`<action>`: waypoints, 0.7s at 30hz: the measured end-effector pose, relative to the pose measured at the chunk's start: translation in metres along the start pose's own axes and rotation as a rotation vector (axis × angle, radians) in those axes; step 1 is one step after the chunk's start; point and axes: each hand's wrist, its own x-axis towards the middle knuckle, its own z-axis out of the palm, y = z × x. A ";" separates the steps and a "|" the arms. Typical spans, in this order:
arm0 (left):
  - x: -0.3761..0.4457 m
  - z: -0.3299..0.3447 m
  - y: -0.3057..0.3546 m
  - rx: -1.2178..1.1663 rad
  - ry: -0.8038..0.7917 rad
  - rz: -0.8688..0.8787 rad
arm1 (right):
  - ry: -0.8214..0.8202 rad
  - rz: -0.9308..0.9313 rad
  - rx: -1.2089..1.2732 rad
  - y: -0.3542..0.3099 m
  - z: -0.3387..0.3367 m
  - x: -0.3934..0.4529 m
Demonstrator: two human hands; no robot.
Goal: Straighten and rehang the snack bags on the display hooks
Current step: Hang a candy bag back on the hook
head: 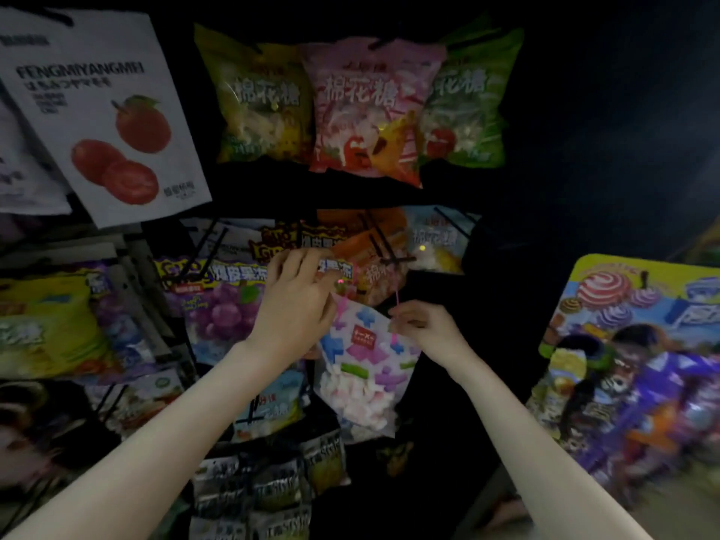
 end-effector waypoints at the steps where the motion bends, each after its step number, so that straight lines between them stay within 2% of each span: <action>1: 0.000 -0.001 -0.001 0.000 -0.001 0.005 | 0.058 -0.019 -0.006 -0.002 0.005 -0.001; 6: -0.002 -0.003 -0.008 -0.043 -0.017 0.045 | 0.205 -0.105 -0.048 -0.019 0.016 -0.018; 9: -0.004 -0.007 -0.007 -0.116 0.003 0.010 | 0.202 -0.252 -0.044 -0.039 0.008 -0.042; 12: -0.022 -0.013 0.010 -0.292 0.096 0.015 | 0.118 -0.346 -0.008 -0.051 -0.008 -0.074; 14: -0.042 -0.016 0.028 -0.560 0.087 0.038 | 0.062 -0.302 0.022 -0.045 -0.015 -0.090; 16: -0.062 -0.012 0.042 -0.956 -0.103 -0.125 | 0.014 -0.189 0.022 -0.022 -0.014 -0.096; 18: -0.081 0.012 0.045 -1.241 -0.386 -0.344 | -0.009 -0.065 -0.048 0.013 -0.005 -0.095; 21: -0.110 0.057 0.044 -1.377 -0.631 -0.509 | -0.063 0.068 -0.174 0.065 0.020 -0.086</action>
